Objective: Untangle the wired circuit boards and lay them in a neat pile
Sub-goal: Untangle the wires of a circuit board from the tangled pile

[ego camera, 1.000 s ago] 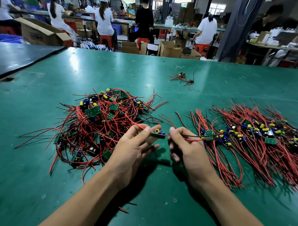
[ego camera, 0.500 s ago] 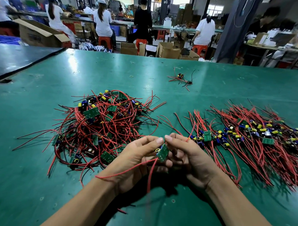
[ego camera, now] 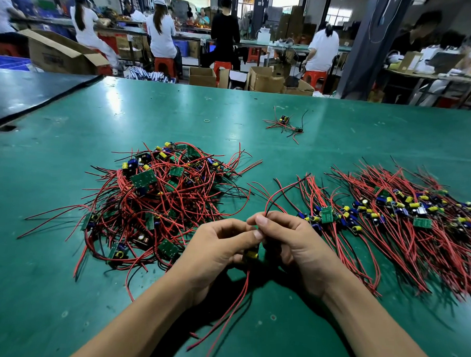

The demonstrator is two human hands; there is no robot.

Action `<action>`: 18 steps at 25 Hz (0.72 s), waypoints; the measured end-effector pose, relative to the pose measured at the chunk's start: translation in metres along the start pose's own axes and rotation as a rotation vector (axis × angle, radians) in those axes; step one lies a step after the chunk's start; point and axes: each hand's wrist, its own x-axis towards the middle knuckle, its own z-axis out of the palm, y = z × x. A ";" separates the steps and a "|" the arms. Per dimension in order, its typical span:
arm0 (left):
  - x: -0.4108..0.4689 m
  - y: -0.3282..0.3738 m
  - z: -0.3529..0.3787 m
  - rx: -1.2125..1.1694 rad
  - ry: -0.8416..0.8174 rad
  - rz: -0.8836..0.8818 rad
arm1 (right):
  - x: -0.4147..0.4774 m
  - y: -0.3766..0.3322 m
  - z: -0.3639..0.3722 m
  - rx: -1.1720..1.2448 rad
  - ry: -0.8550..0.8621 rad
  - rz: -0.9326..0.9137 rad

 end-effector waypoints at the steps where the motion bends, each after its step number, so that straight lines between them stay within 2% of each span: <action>1: 0.000 -0.001 0.000 0.024 0.007 0.004 | -0.001 0.000 0.000 -0.051 0.025 -0.009; 6: 0.000 -0.003 0.003 0.038 0.017 -0.006 | -0.001 -0.001 0.001 -0.117 0.014 -0.058; 9: -0.001 -0.002 0.005 0.066 -0.011 -0.008 | 0.002 0.001 0.002 -0.143 0.129 -0.092; 12: -0.001 -0.003 0.007 0.106 0.014 0.022 | 0.003 0.004 0.002 -0.115 0.186 -0.052; 18: -0.002 0.000 0.005 0.070 -0.006 0.008 | -0.004 0.000 0.005 -0.124 0.011 -0.017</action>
